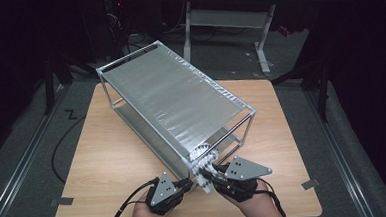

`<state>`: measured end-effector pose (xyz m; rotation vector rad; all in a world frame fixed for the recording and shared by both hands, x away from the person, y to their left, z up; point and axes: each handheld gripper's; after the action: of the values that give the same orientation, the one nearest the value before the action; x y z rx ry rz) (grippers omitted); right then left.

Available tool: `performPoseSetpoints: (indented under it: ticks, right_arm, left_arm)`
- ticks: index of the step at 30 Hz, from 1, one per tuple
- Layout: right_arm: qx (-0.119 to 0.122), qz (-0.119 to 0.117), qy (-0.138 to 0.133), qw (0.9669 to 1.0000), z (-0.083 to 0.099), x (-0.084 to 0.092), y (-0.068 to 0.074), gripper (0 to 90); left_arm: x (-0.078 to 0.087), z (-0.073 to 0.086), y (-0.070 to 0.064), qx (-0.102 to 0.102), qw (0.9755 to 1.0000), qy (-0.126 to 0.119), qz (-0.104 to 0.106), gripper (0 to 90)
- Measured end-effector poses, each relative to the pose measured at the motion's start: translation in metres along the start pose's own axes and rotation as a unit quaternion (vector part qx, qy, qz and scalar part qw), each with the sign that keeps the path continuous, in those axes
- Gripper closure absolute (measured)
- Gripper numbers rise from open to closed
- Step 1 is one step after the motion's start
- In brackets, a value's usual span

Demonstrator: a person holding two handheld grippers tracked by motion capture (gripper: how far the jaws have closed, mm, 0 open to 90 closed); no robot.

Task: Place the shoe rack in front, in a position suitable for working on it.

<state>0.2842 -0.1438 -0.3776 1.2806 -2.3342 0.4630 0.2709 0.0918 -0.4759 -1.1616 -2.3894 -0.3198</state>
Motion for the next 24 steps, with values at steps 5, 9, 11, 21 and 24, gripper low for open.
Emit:
performPoseSetpoints:
  ticks: [5, 9, 11, 21, 24]
  right_arm:
    - [0.001, -0.002, -0.001, 1.0000, 0.000, -0.001, 0.002, 76.1]
    - [0.003, 0.002, -0.002, 1.0000, 0.000, 0.000, 0.000, 76.2]
    - [0.003, 0.004, -0.002, 1.0000, 0.001, 0.000, -0.001, 76.3]
    - [-0.019, 0.035, -0.002, 0.9992, 0.006, 0.006, -0.020, 76.2]
    - [-0.029, 0.047, -0.002, 0.9985, 0.008, 0.009, -0.027, 76.2]
  left_arm:
    - [-0.001, 0.000, 0.000, 0.001, 1.0000, 0.000, 0.000, 81.3]
    - [0.000, 0.000, 0.000, 0.001, 1.0000, 0.001, 0.001, 81.3]
    - [0.000, 0.000, 0.000, 0.001, 1.0000, 0.001, 0.000, 81.3]
    - [0.002, 0.001, 0.000, 0.002, 1.0000, 0.006, -0.001, 81.3]
    - [0.003, 0.001, 0.000, 0.002, 1.0000, 0.006, -0.001, 81.3]
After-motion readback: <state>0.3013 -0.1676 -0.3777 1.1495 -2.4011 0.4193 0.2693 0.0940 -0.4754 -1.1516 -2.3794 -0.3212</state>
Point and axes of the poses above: each handheld gripper's, and its own axes: x roughly backward along the jaws, z roughly out of its underside, y roughly to its left, and after that the axes turned 7 degrees about y, right-handed
